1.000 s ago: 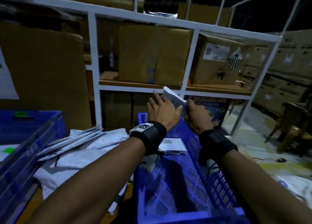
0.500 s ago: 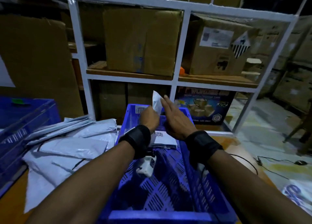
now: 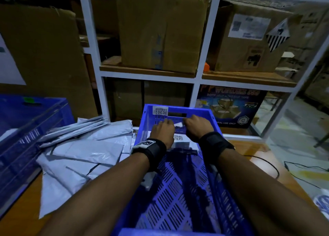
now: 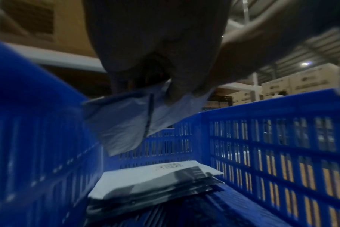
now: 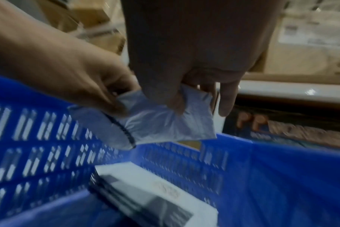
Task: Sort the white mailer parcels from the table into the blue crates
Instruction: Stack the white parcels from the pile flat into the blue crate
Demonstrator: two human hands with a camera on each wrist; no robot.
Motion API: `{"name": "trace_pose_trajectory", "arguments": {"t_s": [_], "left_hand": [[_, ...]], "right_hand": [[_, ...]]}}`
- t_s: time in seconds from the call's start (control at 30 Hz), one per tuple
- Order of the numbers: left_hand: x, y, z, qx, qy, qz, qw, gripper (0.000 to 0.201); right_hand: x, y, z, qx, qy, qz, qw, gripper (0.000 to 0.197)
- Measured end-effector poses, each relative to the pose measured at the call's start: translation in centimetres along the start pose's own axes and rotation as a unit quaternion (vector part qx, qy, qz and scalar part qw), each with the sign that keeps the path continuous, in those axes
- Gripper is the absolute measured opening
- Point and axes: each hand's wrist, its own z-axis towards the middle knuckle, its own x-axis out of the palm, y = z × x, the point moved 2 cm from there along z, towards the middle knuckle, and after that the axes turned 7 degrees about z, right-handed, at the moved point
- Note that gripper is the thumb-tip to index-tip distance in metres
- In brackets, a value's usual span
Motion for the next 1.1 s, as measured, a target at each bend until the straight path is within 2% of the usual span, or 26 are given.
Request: {"name": "trace_pose_trajectory", "arguments": {"t_s": [0.1, 0.23, 0.33, 0.4, 0.47, 0.53, 0.63, 0.7, 0.87, 1.03, 1.1], "left_hand": [[1.2, 1.1, 0.8, -0.03, 0.053, 0.025, 0.998, 0.029], [2.9, 0.7, 2.1, -0.028, 0.039, 0.085, 0.995, 0.034], [4.9, 0.3, 3.3, -0.023, 0.016, 0.098, 0.995, 0.048], [6.0, 0.6, 3.8, -0.019, 0.013, 0.106, 0.994, 0.05], [7.4, 1.1, 4.2, -0.006, 0.02, 0.123, 0.992, 0.05], [9.0, 1.5, 4.3, -0.018, 0.058, 0.136, 0.989, 0.051], [10.7, 1.9, 3.9, -0.06, 0.148, 0.141, 0.977, 0.058], [11.2, 2.0, 3.8, -0.063, 0.186, 0.157, 0.968, 0.062], [11.7, 2.1, 4.1, -0.117, 0.179, 0.109, 0.971, 0.069], [12.9, 0.8, 3.7, -0.057, 0.203, 0.063, 0.975, 0.099], [13.9, 1.0, 3.5, -0.061, 0.227, 0.055, 0.97, 0.101]], "right_hand": [[2.0, -0.8, 0.4, 0.027, -0.005, 0.017, 0.999, 0.027], [4.5, -1.3, 1.4, 0.024, 0.003, 0.016, 1.0, 0.033], [5.9, -1.3, 2.0, 0.039, 0.022, 0.029, 0.999, 0.041], [7.1, -1.5, 2.3, 0.054, 0.036, 0.033, 0.997, 0.048], [8.8, -1.6, 2.6, 0.072, 0.046, 0.039, 0.996, 0.051], [10.7, -1.5, 2.9, 0.083, 0.062, 0.055, 0.993, 0.048], [13.5, -1.1, 3.0, 0.071, 0.083, 0.067, 0.992, 0.044], [15.1, -1.0, 2.8, 0.059, 0.1, 0.066, 0.991, 0.047], [16.6, -1.4, 2.5, 0.05, 0.132, 0.105, 0.984, 0.067], [18.6, -1.0, 3.8, 0.003, 0.151, 0.095, 0.984, 0.082], [19.2, -1.0, 4.3, -0.003, 0.158, 0.1, 0.982, 0.084]]}}
